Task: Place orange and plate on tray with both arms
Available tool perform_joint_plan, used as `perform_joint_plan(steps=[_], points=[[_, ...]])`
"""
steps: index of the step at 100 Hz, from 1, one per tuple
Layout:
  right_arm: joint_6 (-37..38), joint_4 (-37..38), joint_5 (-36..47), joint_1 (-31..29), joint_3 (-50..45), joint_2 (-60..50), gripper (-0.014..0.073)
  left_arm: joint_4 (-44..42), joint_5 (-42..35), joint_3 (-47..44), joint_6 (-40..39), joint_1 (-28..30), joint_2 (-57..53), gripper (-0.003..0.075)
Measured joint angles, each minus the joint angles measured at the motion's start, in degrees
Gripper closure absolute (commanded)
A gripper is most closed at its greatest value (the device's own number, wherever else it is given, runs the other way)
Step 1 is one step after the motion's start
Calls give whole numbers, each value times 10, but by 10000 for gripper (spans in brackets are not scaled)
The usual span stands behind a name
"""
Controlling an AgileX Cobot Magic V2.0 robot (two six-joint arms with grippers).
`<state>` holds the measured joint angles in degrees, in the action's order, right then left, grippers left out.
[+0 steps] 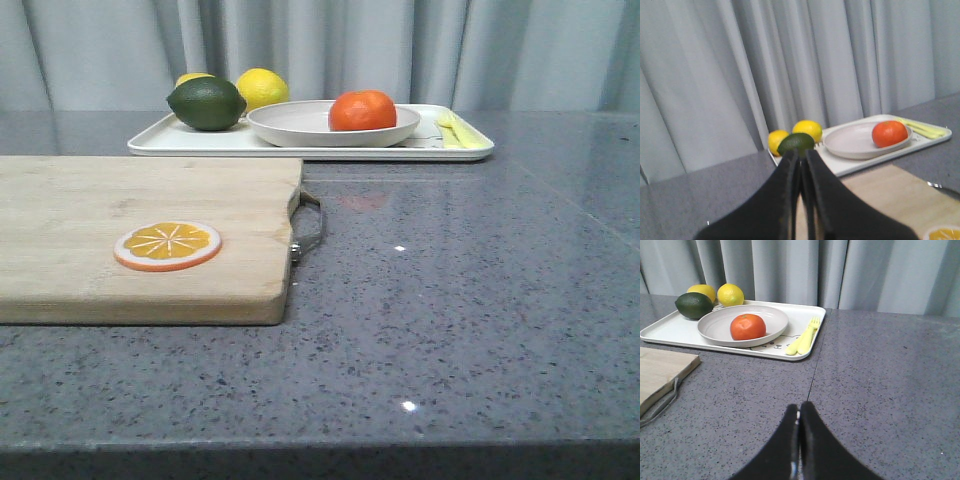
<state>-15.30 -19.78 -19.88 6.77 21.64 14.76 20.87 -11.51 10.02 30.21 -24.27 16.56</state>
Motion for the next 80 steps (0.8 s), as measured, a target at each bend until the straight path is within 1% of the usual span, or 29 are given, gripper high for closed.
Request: perform_joint_plan(steps=[5, 10, 19, 31, 47, 59, 80], points=[[0, 0, 0, 0, 0, 0, 661, -70, 32, -9, -84, 28, -7, 739], [0, 0, 0, 0, 0, 0, 661, -118, 68, -15, -138, 54, -19, 739], [0, 0, 0, 0, 0, 0, 661, -173, 126, -29, -190, 85, -49, 739], [0, 0, 0, 0, 0, 0, 661, -201, 166, -46, -208, 103, -100, 739], [0, 0, 0, 0, 0, 0, 661, -219, 176, -77, -214, 105, -163, 739], [0, 0, 0, 0, 0, 0, 661, -228, 182, -99, -216, 105, -168, 739], [0, 0, 0, 0, 0, 0, 661, -241, 187, -100, -219, 105, -168, 739]])
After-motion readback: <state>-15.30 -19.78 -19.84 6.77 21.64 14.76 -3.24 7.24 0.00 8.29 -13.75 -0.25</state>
